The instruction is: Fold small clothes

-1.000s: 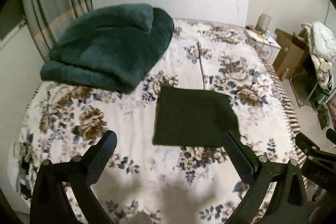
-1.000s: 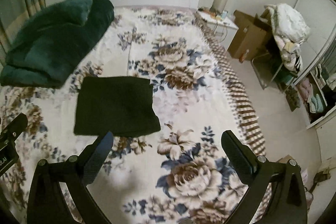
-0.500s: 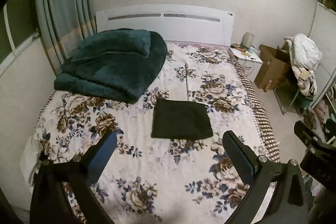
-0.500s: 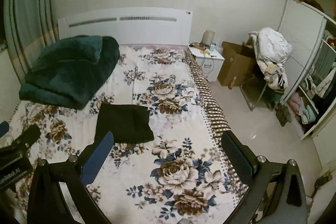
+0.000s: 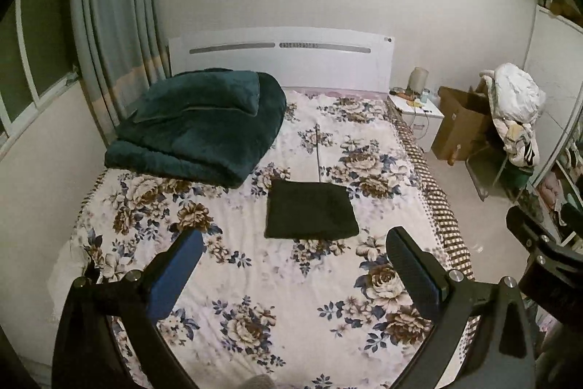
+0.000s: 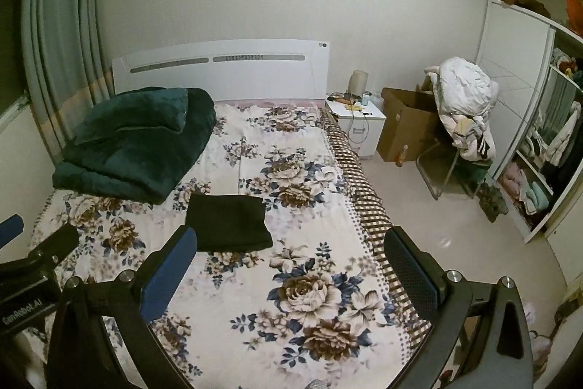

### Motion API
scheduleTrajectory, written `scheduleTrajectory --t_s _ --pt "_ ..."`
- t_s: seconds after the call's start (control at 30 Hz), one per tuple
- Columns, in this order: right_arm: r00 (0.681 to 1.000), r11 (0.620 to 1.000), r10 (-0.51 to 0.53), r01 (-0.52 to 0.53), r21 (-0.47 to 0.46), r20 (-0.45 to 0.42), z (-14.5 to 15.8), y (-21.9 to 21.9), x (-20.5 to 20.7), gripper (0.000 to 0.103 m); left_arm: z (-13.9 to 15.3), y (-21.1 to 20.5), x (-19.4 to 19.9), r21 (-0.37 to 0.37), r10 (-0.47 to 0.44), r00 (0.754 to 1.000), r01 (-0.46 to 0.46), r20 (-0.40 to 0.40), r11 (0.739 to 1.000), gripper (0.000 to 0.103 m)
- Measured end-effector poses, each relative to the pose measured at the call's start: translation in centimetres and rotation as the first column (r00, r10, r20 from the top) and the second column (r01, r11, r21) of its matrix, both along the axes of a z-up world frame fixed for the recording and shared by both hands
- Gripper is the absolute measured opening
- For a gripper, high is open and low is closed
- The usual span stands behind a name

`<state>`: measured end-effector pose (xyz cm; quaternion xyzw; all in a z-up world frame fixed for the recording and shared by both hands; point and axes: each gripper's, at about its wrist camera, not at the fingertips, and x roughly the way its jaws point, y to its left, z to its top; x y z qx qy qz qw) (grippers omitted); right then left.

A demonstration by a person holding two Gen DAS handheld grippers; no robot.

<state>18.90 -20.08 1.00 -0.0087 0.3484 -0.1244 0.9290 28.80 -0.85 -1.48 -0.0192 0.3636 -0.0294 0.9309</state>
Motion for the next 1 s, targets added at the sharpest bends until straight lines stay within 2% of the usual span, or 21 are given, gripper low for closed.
scheduleTrajectory --t_s 0.33,1.0 --pt "0.999 0.999 0.033 -0.033 0.012 0.01 1.8 0.1 -1.5 0.103 1.4 0.4 -2.0 -0.007 0.012 0.999 -0.012 0.036 1.0 0.103" --pt "0.997 0.997 0.077 -0.078 0.015 0.017 2.2 0.1 -1.6 0.103 2.0 0.6 -3.3 -0.005 0.039 0.999 -0.039 0.035 0.999 0.103"
